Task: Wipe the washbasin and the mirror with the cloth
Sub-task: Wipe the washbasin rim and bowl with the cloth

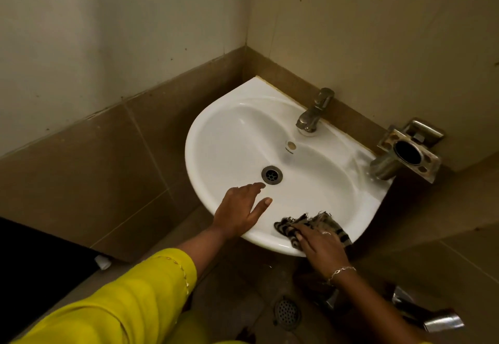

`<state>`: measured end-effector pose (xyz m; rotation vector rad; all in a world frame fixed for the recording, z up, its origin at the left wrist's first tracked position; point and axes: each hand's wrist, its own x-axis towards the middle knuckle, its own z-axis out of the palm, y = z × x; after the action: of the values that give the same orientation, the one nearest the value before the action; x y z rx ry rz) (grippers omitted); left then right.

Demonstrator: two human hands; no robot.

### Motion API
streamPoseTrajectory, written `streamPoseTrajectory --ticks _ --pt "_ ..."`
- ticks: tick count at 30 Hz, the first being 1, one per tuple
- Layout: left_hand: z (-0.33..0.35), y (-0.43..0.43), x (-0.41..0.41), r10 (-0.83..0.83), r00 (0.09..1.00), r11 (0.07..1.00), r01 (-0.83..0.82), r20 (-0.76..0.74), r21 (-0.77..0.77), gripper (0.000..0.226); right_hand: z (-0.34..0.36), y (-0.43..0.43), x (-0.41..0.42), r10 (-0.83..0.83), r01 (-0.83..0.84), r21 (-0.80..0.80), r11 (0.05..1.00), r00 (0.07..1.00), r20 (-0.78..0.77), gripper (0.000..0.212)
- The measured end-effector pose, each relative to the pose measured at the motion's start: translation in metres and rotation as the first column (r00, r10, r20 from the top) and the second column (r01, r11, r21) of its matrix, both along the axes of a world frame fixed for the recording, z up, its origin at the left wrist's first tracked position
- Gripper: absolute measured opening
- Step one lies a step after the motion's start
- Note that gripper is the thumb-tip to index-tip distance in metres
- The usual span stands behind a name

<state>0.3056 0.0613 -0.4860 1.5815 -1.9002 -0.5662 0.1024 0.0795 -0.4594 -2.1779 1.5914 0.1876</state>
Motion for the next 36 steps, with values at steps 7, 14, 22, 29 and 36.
streamPoseTrajectory --ticks 7,14,22,29,36 --pt "-0.002 -0.005 0.003 0.081 0.99 0.996 -0.076 -0.111 0.049 0.092 -0.004 -0.008 0.045 0.029 -0.07 0.187 0.98 0.976 0.215 0.045" --pt "-0.003 -0.054 0.05 0.344 0.928 0.931 -0.357 -0.143 -0.076 0.079 -0.018 -0.035 0.096 0.042 -0.219 0.355 0.909 0.894 0.446 0.049" --pt "-0.007 -0.067 0.07 0.607 0.615 0.718 -0.695 -0.504 0.017 0.067 -0.042 -0.072 0.155 0.036 -0.366 0.405 0.838 0.777 0.628 0.06" --pt "-0.008 -0.066 0.074 0.586 0.552 0.74 -0.663 -0.593 0.114 0.073 -0.049 -0.12 0.187 0.116 -0.424 0.296 0.856 0.715 0.69 0.057" --pt "-0.012 -0.069 0.073 0.597 0.604 0.736 -0.675 -0.528 0.059 0.089 -0.062 -0.178 0.226 0.363 -0.428 -0.013 0.904 0.751 0.551 0.063"
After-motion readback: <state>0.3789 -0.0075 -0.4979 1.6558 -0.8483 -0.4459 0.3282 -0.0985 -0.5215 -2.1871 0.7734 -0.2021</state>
